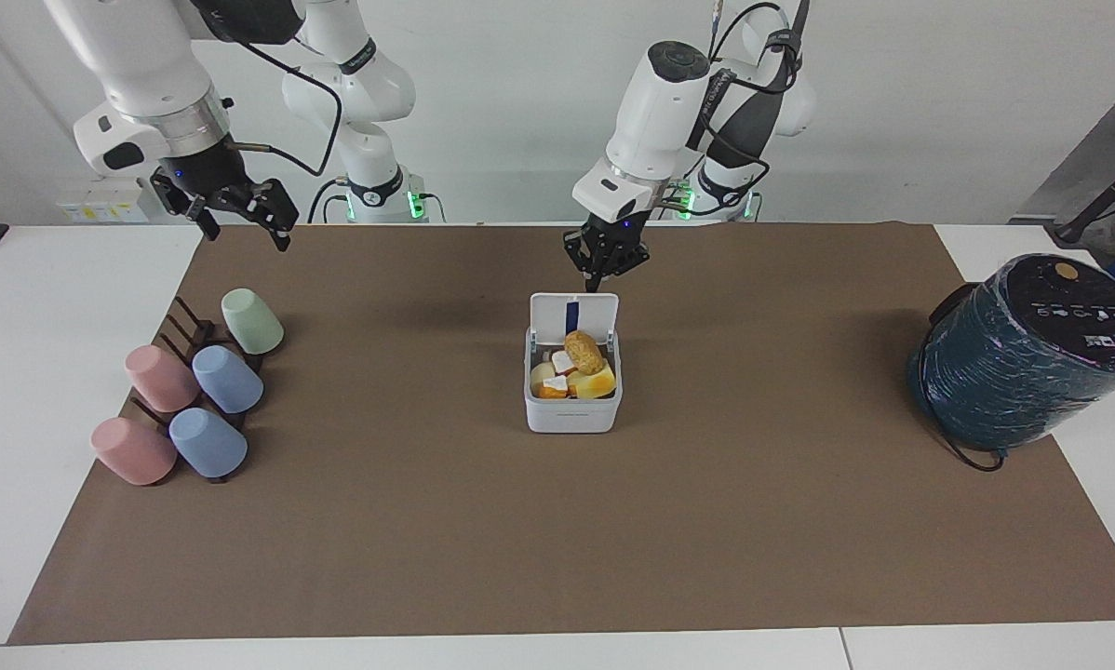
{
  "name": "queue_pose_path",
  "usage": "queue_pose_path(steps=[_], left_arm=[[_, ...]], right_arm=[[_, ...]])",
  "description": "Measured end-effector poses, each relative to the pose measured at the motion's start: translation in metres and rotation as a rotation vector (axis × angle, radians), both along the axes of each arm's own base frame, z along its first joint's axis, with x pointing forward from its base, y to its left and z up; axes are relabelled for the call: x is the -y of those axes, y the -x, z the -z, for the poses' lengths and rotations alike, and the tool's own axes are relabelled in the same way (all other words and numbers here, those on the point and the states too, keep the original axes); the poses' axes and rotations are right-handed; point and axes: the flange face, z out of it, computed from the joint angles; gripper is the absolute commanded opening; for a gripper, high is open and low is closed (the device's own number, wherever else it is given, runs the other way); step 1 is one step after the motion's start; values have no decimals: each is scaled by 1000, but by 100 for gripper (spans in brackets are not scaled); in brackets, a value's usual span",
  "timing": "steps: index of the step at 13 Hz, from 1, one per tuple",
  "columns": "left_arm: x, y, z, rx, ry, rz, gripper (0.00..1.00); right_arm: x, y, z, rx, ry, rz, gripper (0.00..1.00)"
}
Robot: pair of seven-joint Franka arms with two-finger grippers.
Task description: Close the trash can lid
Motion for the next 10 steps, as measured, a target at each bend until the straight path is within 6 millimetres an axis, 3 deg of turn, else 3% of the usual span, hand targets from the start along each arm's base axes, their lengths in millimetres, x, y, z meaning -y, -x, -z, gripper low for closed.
queue_pose_path(steps=[10], left_arm=[[-3, -38, 20, 82, 118, -106, 0]], right_arm=[[0, 0, 0, -1, 0, 0, 100]])
